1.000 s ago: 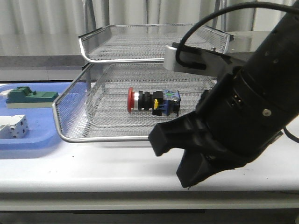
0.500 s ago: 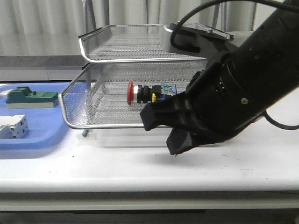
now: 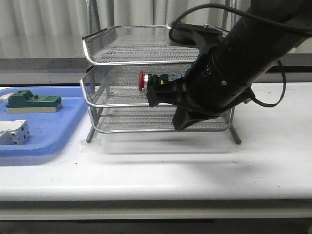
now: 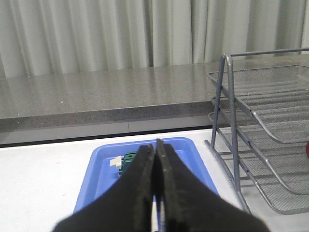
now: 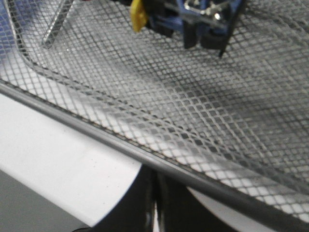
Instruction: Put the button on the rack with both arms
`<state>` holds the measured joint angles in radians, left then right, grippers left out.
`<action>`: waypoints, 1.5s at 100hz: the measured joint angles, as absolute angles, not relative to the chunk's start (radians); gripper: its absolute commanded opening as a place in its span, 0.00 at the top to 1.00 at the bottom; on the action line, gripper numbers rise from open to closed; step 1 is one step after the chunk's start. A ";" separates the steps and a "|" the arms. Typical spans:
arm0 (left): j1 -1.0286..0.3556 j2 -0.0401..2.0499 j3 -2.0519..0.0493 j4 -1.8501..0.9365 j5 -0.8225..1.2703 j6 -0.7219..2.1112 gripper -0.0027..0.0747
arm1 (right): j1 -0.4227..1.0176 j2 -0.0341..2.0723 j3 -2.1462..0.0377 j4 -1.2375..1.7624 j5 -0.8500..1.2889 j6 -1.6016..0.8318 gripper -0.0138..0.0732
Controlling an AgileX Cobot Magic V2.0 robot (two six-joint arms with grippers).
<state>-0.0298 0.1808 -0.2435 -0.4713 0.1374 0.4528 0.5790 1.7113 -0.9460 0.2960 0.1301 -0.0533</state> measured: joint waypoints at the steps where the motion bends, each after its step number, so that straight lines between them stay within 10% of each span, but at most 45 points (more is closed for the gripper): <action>1: -0.030 0.181 -0.243 -0.471 0.137 0.453 0.99 | 0.578 1.711 -0.948 0.295 0.130 -0.053 0.91; 75: -0.030 0.181 -0.243 -0.471 0.137 0.453 0.99 | 0.527 1.643 -0.990 0.270 0.306 -0.053 0.91; 150: -0.030 0.181 -0.243 -0.471 0.137 0.453 0.99 | 0.257 1.031 -0.756 0.137 0.408 -0.053 0.91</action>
